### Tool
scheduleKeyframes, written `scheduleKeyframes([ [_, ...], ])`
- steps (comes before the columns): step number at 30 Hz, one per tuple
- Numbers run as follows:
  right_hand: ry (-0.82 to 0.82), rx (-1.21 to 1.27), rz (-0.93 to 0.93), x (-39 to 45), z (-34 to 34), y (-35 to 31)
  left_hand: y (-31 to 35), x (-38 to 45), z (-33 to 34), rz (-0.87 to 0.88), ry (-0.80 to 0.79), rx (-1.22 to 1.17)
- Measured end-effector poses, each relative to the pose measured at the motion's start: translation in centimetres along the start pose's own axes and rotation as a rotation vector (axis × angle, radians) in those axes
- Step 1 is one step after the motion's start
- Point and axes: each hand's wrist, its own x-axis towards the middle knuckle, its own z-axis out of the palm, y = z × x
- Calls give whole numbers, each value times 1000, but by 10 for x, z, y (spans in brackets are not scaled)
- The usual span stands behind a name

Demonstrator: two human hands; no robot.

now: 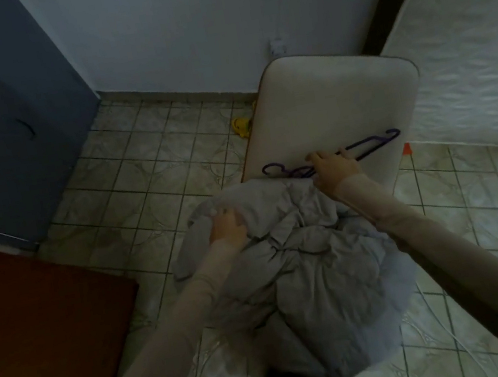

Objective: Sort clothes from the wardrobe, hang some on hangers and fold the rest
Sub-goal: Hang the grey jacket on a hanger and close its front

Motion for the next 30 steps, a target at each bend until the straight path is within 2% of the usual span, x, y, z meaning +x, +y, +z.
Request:
scheduleKeyframes([
  [4, -35, -57, 15, 38, 13, 5, 0, 45, 2, 50, 21, 54],
  [10, -97, -255, 60, 62, 45, 11, -1, 87, 11, 46, -126, 289],
  [13, -184, -200, 87, 60, 50, 13, -4, 81, 24, 67, -155, 560],
  [15, -196, -131, 103, 56, 50, 14, -7, 73, 32, 101, -102, 633],
  [21, -206, -41, 129, 39, 34, 13, -2, 44, 25, 102, -8, 481],
  [24, -185, 9, 162, 32, 13, 13, 6, 27, 1, 92, -56, 347],
  [30, -163, 115, 203, 9, -44, 11, 41, -26, -64, 112, 47, 155],
])
